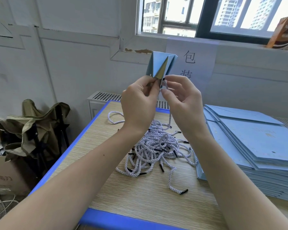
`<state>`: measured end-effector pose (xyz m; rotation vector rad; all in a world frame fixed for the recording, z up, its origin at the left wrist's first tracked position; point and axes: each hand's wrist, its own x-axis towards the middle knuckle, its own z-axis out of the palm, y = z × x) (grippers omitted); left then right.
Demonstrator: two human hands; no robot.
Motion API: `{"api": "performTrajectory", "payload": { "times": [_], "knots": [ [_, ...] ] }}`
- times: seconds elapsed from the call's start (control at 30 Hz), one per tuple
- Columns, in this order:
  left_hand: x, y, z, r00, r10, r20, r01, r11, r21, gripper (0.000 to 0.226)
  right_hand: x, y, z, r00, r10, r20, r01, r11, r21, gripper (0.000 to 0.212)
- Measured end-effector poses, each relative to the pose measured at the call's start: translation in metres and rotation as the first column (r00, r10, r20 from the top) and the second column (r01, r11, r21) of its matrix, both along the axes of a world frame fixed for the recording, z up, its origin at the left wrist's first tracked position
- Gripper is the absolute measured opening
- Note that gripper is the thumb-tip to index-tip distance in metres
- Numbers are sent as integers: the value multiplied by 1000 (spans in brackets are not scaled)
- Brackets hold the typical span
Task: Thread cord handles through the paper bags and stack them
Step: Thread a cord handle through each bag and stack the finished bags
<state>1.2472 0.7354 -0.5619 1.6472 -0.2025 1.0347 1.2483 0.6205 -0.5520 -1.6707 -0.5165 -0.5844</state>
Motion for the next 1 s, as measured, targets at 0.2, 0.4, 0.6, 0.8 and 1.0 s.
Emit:
{"api": "performTrajectory", "payload": {
  "times": [0.2, 0.4, 0.6, 0.8, 1.0],
  "knots": [
    [0, -2, -2, 1000, -21, -10, 21, 996, 90, 17, -1, 1, -1, 990, -127, 64, 128, 992, -5, 23],
    [-4, -4, -3, 1000, 13, -4, -12, 980, 201, 18, 0, 1, -2, 977, -191, 90, 197, 978, -64, 23],
    [-6, -3, -1, 998, 50, 28, -55, 968, 244, 16, 0, 0, -3, 960, -228, 162, 244, 966, -88, 16],
    [2, 9, -3, 982, 189, -5, -161, 854, 495, 17, 7, -8, -4, 948, -280, 150, 294, 952, -88, 12],
    [4, 17, 0, 894, 431, -122, -228, 671, 705, 15, 9, -11, -7, 945, -309, 111, 318, 944, -82, 11]
  ]
}}
